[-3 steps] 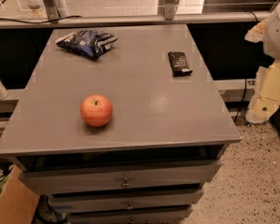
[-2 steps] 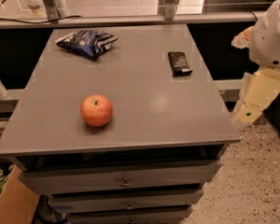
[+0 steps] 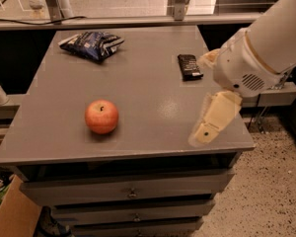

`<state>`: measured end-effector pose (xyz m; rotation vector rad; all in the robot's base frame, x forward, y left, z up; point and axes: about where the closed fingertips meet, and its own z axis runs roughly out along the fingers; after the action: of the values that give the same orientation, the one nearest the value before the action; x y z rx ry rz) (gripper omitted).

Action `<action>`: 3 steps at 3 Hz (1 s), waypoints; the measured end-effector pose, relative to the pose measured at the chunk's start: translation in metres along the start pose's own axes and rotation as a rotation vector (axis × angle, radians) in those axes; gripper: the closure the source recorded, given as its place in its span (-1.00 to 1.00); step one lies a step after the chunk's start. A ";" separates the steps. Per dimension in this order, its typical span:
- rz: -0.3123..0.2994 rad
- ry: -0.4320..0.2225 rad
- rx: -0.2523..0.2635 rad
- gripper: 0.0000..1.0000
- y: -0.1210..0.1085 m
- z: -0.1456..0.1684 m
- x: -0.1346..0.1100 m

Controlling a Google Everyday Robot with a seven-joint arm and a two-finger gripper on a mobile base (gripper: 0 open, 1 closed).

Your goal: Move apple near blue chip bag

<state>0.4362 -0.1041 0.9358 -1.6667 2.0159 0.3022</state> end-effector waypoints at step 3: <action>0.000 -0.182 -0.037 -1.00 0.029 0.035 -0.052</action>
Offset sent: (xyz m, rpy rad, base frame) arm -0.0087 0.0430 -0.0057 0.1103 0.0165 0.0423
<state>0.4227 -0.0368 0.9285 -1.5999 1.8860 0.4768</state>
